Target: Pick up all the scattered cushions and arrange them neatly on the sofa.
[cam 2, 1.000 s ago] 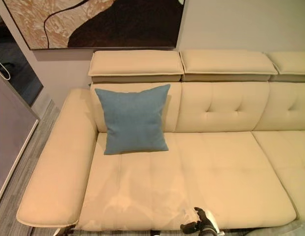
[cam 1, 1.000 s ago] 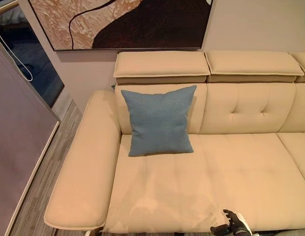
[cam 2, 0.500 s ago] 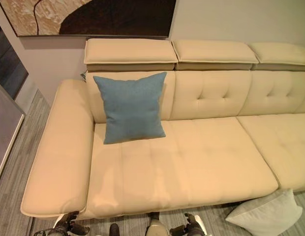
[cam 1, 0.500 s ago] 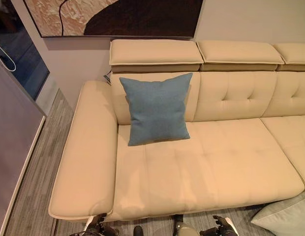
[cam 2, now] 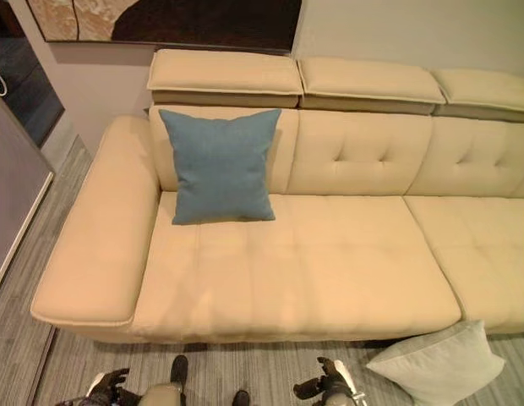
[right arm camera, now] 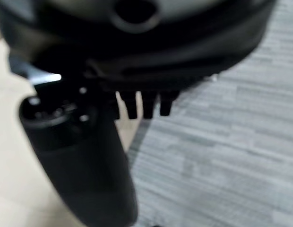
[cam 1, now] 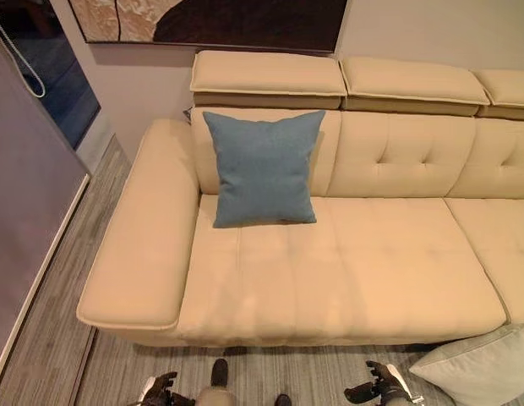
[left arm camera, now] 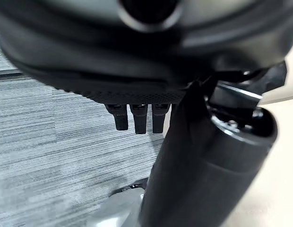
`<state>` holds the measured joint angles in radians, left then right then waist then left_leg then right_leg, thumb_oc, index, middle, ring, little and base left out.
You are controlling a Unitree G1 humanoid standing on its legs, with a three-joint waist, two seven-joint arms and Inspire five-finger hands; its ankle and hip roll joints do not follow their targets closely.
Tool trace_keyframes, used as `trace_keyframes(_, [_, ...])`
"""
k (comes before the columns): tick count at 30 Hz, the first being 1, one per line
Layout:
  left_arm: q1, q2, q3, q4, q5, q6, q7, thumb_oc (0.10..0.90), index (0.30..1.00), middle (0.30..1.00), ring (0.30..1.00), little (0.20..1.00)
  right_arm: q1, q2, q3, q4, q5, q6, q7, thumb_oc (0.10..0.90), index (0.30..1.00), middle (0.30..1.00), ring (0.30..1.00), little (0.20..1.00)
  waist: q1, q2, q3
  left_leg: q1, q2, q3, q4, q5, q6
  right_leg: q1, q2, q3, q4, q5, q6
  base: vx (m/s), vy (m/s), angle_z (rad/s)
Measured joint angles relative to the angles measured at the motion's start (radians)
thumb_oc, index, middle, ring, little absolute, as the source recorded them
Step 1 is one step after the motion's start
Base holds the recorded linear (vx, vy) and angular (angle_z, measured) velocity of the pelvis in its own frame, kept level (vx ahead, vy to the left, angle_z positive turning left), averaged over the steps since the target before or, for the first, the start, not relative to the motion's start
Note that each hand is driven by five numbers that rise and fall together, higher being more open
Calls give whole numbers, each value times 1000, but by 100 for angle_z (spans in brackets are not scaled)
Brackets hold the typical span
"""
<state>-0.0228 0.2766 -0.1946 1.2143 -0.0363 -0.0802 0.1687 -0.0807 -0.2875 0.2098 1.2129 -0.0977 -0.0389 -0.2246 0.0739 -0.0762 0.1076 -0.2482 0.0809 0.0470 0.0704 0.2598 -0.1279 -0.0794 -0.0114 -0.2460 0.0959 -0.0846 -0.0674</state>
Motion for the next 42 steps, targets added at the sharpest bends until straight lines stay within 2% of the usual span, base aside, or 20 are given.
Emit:
trace_keyframes(5, [5, -8, 2, 11, 0, 2, -2, 800, 900, 900, 900, 900, -2, -11, 0, 2, 0, 2, -1, 800, 900, 900, 900, 900, -42, -12, 14, 95, -58, -14, 77, -174, 53, 15, -4, 8, -70, 75, -21, -118, 13, 0])
trace_keyframes(9, [7, -32, 3, 28, -1, 11, -5, 800, 900, 900, 900, 900, -4, -18, -3, 0, 0, 1, -1, 800, 900, 900, 900, 900, -64, -3, 18, 178, -89, -107, 96, -274, 69, 18, -5, 46, -85, 107, -5, -55, 70, -29])
trace_keyframes(12, [-20, -54, 1, 29, -1, 11, -8, 800, 900, 900, 900, 900, -4, -24, -4, 1, 0, 1, -2, 800, 900, 900, 900, 900, -72, 22, 20, 207, -88, -116, 40, -282, 72, 1, -7, 62, -79, 122, 15, -91, 120, -19])
trace_keyframes(13, [-34, -70, -1, 20, -1, 10, -9, 800, 900, 900, 900, 900, 0, -27, -6, 7, 0, 2, -1, 800, 900, 900, 900, 900, -86, 46, 13, 209, -85, -115, -1, -294, 92, -25, -6, 61, -63, 127, 32, -118, 154, -7])
trace_keyframes(16, [-61, -78, -12, 16, -1, 11, -10, 800, 900, 900, 900, 900, 5, -5, -22, 31, 1, 3, 1, 800, 900, 900, 900, 900, -95, 42, 10, 210, -115, -106, -33, -281, 122, -72, -39, 75, -26, 129, 64, -160, 182, -18])
trace_keyframes(18, [-58, -78, -59, 21, 0, 11, -11, 800, 900, 900, 900, 900, 8, -4, -24, 29, 4, 3, 1, 800, 900, 900, 900, 900, -93, 48, 12, 200, -152, -63, -51, -265, 152, -131, -77, 119, 21, 127, 99, -173, 169, -51])
trace_keyframes(21, [-63, -46, -77, 23, 8, 17, -11, 800, 900, 900, 900, 900, 21, 24, -25, 23, 3, 0, -1, 800, 900, 900, 900, 900, -125, 9, 34, 170, -211, 5, -24, -245, 188, -145, -116, 199, -76, 238, 174, -313, 165, -81])
trace_keyframes(22, [-68, -38, -80, 16, 23, 16, -10, 800, 900, 900, 900, 900, 3, 33, -24, 24, 3, 2, -1, 800, 900, 900, 900, 900, -134, 1, 41, 149, -208, 47, -5, -246, 198, -149, -130, 187, -106, 232, 194, -243, 80, -99])
trace_keyframes(24, [-65, -24, -98, 0, 62, 16, -24, 800, 900, 900, 900, 900, -31, 39, -21, 24, 2, 7, 2, 800, 900, 900, 900, 900, -89, 38, 66, 140, -150, 179, -10, -246, 237, -213, -149, 15, 63, 174, 224, -117, 50, -161])
trace_keyframes(26, [-68, -20, -96, -3, 81, 15, -30, 800, 900, 900, 900, 900, -17, 34, -24, 14, 2, 3, 0, 800, 900, 900, 900, 900, -103, 46, 65, 152, -144, 197, -24, -256, 226, -194, -179, 14, 214, 106, 233, -116, 0, -72])
trace_keyframes(29, [-40, -6, -76, -8, 81, 12, -31, 800, 900, 900, 900, 900, 7, 35, -22, 33, 1, 10, 1, 800, 900, 900, 900, 900, -63, 40, 44, 158, -119, 311, -67, -233, 194, -148, -171, -29, 390, -38, 205, -150, -75, -108])
trace_keyframes(32, [-29, -1, -71, -6, 81, 16, -33, 800, 900, 900, 900, 900, 14, 32, -24, 36, 1, 14, 1, 800, 900, 900, 900, 900, -45, 38, 37, 129, -101, 379, -75, -216, 179, -30, -200, -144, 297, -127, 199, -71, -135, -91])
trace_keyframes(34, [-5, 13, -67, -20, 80, 16, -33, 800, 900, 900, 900, 900, 14, 48, -22, 33, 1, 20, 3, 800, 900, 900, 900, 900, -12, 26, 25, 129, -83, 441, -74, -201, 161, 2, -203, -178, 232, -134, 199, -1, -174, -103])
trace_keyframes(35, [-7, 8, -64, -11, 80, 23, -33, 800, 900, 900, 900, 900, 20, 47, -22, 31, 1, 19, 2, 800, 900, 900, 900, 900, -25, 39, 18, 123, -61, 433, -65, -195, 146, 14, -175, -173, 188, -121, 175, -10, -231, -58])
trace_keyframes(36, [-1, 7, -61, -9, 80, 22, -33, 800, 900, 900, 900, 900, 24, 48, -22, 27, 1, 19, 2, 800, 900, 900, 900, 900, -35, 44, 6, 120, -48, 420, -62, -191, 77, 27, -154, -172, 155, -120, 163, -15, -207, -10])
trace_keyframes(37, [-2, 8, -67, -9, 81, 20, -30, 800, 900, 900, 900, 900, 36, 48, -22, 28, 1, 20, 2, 800, 900, 900, 900, 900, -36, 43, 1, 117, -31, 420, -46, -185, 43, 29, -136, -153, 142, -115, 139, -24, -198, -8])
trace_keyframes(39, [-12, 10, -68, -10, 79, 19, -26, 800, 900, 900, 900, 900, 51, 45, -22, 29, 2, 20, 1, 800, 900, 900, 900, 900, -35, 40, -4, 102, 2, 404, -11, -162, 13, 20, -106, -129, 143, -122, 105, -19, -146, -26])
trace_keyframes(40, [-15, 14, -69, -10, 79, 19, -26, 800, 900, 900, 900, 900, 54, 43, -22, 29, 4, 20, 0, 800, 900, 900, 900, 900, -34, 35, -10, 87, 8, 363, 2, -139, 13, 6, -99, -118, 145, -119, 85, 10, -127, -49])
trace_keyframes(41, [-19, 14, -75, -15, 78, 21, -27, 800, 900, 900, 900, 900, 59, 32, -23, 27, 7, 19, -4, 800, 900, 900, 900, 900, -38, 26, -14, 75, 9, 266, 11, -93, 45, -19, -98, -108, 145, -98, 50, 14, -102, -48])
trace_keyframes(42, [-27, -14, -79, -16, 78, 22, -28, 800, 900, 900, 900, 900, 67, 8, -26, 27, 27, 20, -20, 800, 900, 900, 900, 900, -78, 41, -19, 80, 16, 184, 46, -107, 74, -18, -81, -100, 147, -90, 43, 61, -110, -64])
